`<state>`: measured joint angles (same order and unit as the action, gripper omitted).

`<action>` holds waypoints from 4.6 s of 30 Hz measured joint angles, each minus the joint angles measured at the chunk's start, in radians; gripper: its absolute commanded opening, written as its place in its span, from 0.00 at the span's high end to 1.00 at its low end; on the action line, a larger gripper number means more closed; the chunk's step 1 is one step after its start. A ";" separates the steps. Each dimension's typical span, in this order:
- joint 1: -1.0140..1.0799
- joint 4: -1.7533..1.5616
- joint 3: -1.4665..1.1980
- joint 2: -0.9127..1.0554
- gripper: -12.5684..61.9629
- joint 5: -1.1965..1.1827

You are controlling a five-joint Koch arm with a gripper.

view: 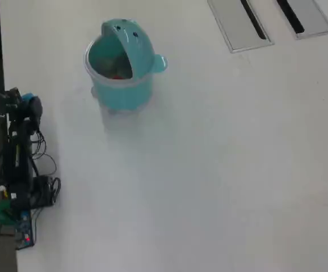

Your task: Grasp RGB lego blocks and put them in the bin one by one.

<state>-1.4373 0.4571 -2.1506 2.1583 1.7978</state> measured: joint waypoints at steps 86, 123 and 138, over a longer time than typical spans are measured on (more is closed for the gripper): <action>0.744 0.032 0.657 -0.255 0.43 -0.156; 0.931 0.029 0.311 0.132 0.36 -0.680; 1.114 -0.023 0.275 0.133 0.35 -1.147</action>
<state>-0.3237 0.4341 -1.8761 2.2918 0.6504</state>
